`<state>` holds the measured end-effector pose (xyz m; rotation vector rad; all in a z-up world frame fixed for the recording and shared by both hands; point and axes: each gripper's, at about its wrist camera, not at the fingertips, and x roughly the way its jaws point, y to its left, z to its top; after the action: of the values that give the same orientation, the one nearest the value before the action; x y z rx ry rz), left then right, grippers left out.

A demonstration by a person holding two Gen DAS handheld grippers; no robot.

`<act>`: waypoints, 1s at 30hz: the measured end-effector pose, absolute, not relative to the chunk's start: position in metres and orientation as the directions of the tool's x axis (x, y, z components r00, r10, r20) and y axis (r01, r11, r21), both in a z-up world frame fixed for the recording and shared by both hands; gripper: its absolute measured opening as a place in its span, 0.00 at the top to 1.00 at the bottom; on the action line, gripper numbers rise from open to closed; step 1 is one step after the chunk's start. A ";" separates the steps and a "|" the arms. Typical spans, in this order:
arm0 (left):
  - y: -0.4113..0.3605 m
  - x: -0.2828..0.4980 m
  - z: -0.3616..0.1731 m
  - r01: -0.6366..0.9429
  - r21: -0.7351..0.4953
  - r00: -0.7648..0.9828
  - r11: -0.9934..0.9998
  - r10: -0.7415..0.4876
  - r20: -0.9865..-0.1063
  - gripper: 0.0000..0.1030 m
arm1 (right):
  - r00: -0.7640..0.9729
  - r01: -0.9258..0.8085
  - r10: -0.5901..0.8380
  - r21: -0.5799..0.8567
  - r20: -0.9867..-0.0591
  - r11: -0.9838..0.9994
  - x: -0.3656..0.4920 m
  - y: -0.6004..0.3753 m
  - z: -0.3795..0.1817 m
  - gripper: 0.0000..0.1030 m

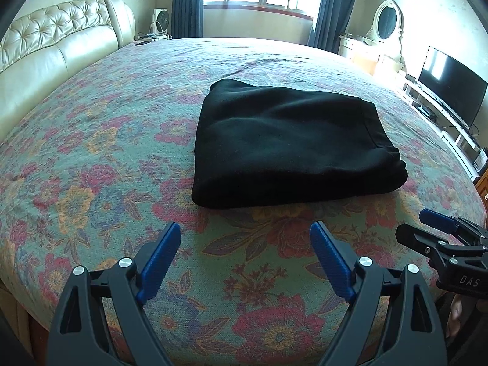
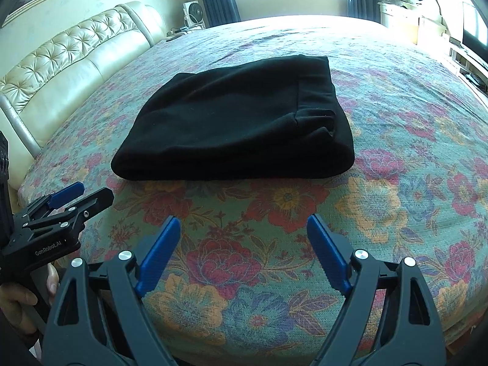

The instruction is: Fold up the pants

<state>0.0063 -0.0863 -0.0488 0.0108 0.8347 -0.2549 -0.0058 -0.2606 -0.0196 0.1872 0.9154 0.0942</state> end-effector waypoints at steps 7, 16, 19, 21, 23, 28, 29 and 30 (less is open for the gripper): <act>-0.088 0.006 -0.043 0.226 -0.100 0.652 0.969 -0.227 -0.723 0.17 | 0.602 -0.002 0.163 0.202 -0.782 0.979 -0.008 -0.261 -0.021 0.17; -0.092 0.006 -0.041 0.225 -0.073 0.653 0.972 -0.207 -0.728 0.17 | 0.603 -0.003 0.165 0.204 -0.781 0.979 -0.010 -0.261 -0.020 0.17; -0.093 0.006 -0.041 0.226 -0.074 0.653 0.971 -0.208 -0.728 0.17 | 0.602 -0.002 0.164 0.204 -0.781 0.979 -0.010 -0.262 -0.020 0.17; -0.093 0.006 -0.041 0.222 -0.075 0.652 0.972 -0.205 -0.730 0.17 | 0.602 -0.002 0.165 0.205 -0.781 0.979 -0.010 -0.262 -0.020 0.17; -0.093 0.006 -0.041 0.223 -0.080 0.649 0.972 -0.209 -0.732 0.17 | 0.602 -0.002 0.164 0.205 -0.781 0.979 -0.010 -0.262 -0.020 0.17; -0.093 0.006 -0.040 0.222 -0.079 0.655 0.972 -0.209 -0.726 0.17 | 0.605 -0.001 0.163 0.204 -0.779 0.979 -0.011 -0.263 -0.019 0.17; -0.093 0.006 -0.039 0.222 -0.082 0.658 0.972 -0.211 -0.723 0.17 | 0.605 -0.001 0.163 0.204 -0.779 0.979 -0.011 -0.263 -0.019 0.17; -0.093 0.006 -0.038 0.225 -0.087 0.659 0.971 -0.217 -0.720 0.17 | 0.606 -0.001 0.163 0.204 -0.779 0.979 -0.011 -0.264 -0.018 0.17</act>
<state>0.0058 -0.0928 -0.0382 0.0103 0.8141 -0.2498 -0.0109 -0.2637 -0.0183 0.1906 0.9162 0.0952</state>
